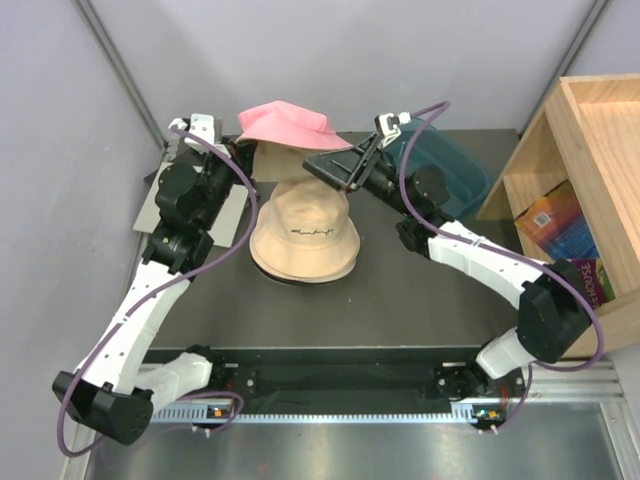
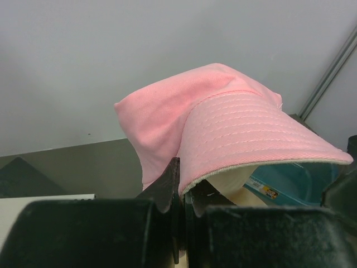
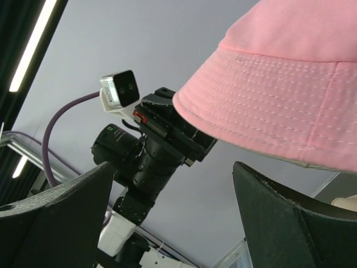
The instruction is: Stack the hats
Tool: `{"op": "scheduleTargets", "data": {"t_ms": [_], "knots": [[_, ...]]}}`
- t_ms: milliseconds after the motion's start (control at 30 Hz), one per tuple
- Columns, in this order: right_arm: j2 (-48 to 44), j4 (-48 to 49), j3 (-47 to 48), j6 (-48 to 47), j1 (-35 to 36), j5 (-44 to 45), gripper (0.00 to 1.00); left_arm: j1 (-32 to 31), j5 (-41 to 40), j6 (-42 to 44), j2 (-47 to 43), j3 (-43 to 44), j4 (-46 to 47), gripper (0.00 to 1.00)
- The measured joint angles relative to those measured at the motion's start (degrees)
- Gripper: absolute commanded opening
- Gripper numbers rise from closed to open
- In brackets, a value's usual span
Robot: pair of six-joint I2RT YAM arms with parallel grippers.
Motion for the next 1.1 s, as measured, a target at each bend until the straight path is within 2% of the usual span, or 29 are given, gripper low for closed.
{"op": "scheduleTargets", "data": {"t_ms": [300,600,633,700,733,867,1100], "knots": [[2.19,-0.5,1.7,-0.42,-1.14,-0.15,0.84,0.0,3.52,1.14,-3.3,-4.0,1.07,0.0],[9.14,1.75,2.67,2.29,-6.8,-1.66,0.36,0.02,9.73,4.5,-4.02,-6.36,3.87,0.0],[10.03,1.77,3.06,2.6,-7.1,-1.95,0.25,0.0,10.45,5.05,-4.0,-6.64,3.98,0.0],[11.37,1.9,4.0,2.86,-7.45,-2.67,0.12,0.0,11.52,6.51,-3.87,-6.78,3.93,0.0],[11.89,2.14,4.61,3.19,-7.61,-2.93,0.0,0.02,12.04,7.63,-3.82,-6.78,3.98,0.0],[13.09,3.43,6.93,3.72,-7.98,-3.72,0.0,0.0,12.76,12.31,-3.48,-6.78,3.72,0.0],[13.73,7.17,7.1,4.35,-8.2,-4.74,0.0,0.02,9.44,20.9,-3.85,-6.86,3.02,0.0]]}}
